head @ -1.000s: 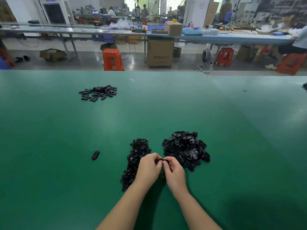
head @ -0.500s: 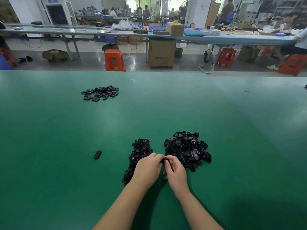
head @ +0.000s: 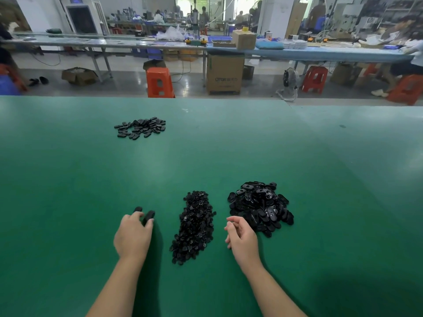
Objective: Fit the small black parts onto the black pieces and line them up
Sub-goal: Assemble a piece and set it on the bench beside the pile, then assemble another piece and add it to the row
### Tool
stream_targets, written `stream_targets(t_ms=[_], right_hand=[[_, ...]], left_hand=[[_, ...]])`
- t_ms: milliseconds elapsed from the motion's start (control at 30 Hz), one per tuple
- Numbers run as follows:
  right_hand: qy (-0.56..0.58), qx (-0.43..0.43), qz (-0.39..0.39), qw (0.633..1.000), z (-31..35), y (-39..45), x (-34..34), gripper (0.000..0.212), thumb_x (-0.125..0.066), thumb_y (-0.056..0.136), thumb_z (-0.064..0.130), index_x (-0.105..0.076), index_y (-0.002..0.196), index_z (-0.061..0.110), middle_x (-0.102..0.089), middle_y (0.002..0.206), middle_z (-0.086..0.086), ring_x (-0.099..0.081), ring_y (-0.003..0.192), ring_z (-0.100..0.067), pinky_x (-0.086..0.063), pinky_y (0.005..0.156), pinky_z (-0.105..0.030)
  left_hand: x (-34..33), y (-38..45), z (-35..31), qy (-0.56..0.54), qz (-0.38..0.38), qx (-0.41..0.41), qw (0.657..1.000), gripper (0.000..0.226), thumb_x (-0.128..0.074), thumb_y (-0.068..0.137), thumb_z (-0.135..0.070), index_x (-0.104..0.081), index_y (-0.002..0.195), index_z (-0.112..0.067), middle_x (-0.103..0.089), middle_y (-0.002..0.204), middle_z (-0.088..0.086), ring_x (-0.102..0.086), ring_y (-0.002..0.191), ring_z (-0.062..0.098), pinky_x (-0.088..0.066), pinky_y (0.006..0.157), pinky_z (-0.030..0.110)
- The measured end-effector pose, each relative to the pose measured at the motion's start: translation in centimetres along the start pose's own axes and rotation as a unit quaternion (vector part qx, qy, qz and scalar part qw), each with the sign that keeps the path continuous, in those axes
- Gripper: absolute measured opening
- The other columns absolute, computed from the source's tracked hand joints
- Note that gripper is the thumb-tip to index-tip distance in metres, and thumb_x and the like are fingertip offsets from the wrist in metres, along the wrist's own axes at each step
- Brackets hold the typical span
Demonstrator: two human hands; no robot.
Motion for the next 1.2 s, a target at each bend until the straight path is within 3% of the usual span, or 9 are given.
stream_targets(t_ms=[133,333,400,533,700,1000,1200], right_hand=[[-0.007,-0.002,0.002,1.0,-0.1,0.0,0.0,0.014,-0.056,0.102,0.018,-0.066,0.101,0.027,-0.069,0.082,-0.002,-0.06,0.061,-0.005,-0.055,0.057,-0.028],[-0.023,0.0,0.007,1.0,0.0,-0.1,-0.1,0.015,-0.056,0.102,0.018,-0.067,0.1,0.028,-0.07,0.083,-0.005,-0.06,0.061,-0.005,-0.055,0.058,-0.03],[-0.029,0.001,0.009,1.0,0.1,-0.1,-0.2,0.015,-0.056,0.102,0.018,-0.066,0.099,0.028,-0.07,0.083,-0.005,-0.06,0.06,-0.005,-0.055,0.058,-0.029],[-0.033,0.004,0.006,0.999,0.1,-0.1,-0.2,0.015,-0.056,0.102,0.017,-0.067,0.099,0.027,-0.07,0.082,-0.006,-0.06,0.06,-0.004,-0.054,0.058,-0.027],[-0.039,0.005,0.004,0.999,0.2,-0.1,-0.1,0.014,-0.056,0.102,0.017,-0.067,0.099,0.026,-0.07,0.082,-0.006,-0.06,0.06,-0.005,-0.055,0.06,-0.029],[-0.045,0.004,0.01,0.999,0.3,-0.2,-0.2,0.015,-0.056,0.102,0.016,-0.066,0.099,0.025,-0.07,0.082,-0.005,-0.059,0.06,-0.002,-0.052,0.058,-0.021],[-0.044,0.001,0.012,0.999,0.3,-0.2,-0.2,0.015,-0.056,0.102,0.016,-0.066,0.098,0.026,-0.07,0.083,-0.005,-0.059,0.062,-0.003,-0.052,0.059,-0.02]], left_hand=[[-0.1,-0.3,0.1,-0.006,-0.004,-0.035,0.999,0.022,-0.06,0.097,-0.032,-0.074,0.112,-0.025,-0.053,0.09,-0.002,-0.055,0.071,0.022,-0.044,0.061,0.031],[-0.1,0.5,0.7,-0.001,-0.001,-0.011,1.0,0.028,-0.051,0.1,-0.03,-0.074,0.115,-0.026,-0.054,0.09,0.004,-0.058,0.074,0.029,-0.051,0.074,0.037],[-0.1,0.7,0.6,-0.011,-0.004,-0.017,1.0,0.028,-0.051,0.1,-0.029,-0.073,0.117,-0.026,-0.054,0.089,0.002,-0.057,0.074,0.027,-0.049,0.07,0.035],[-1.0,0.1,-1.8,-0.054,0.031,-0.114,0.992,0.022,-0.058,0.099,-0.025,-0.075,0.111,-0.027,-0.054,0.083,-0.012,-0.055,0.067,0.009,-0.039,0.052,0.025],[-3.5,-1.2,-5.0,-0.045,0.117,-0.192,0.973,0.024,-0.056,0.101,-0.027,-0.073,0.117,-0.035,-0.056,0.093,-0.018,-0.056,0.075,0.003,-0.047,0.061,0.027],[-4.0,-1.4,-5.1,-0.015,0.138,-0.165,0.976,0.02,-0.055,0.099,-0.035,-0.072,0.11,-0.039,-0.051,0.097,-0.016,-0.055,0.061,0.005,-0.042,0.052,0.024],[-3.4,-1.3,-4.5,-0.013,0.106,-0.154,0.982,0.011,-0.059,0.098,-0.032,-0.071,0.095,-0.033,-0.056,0.097,-0.012,-0.055,0.071,0.005,-0.043,0.057,0.025]])
Point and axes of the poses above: each hand's wrist, its own y-axis towards the middle knuckle, its own x-axis out of the back of the hand, z = x × y, the point moved 7 cm from there along y, towards the middle knuckle
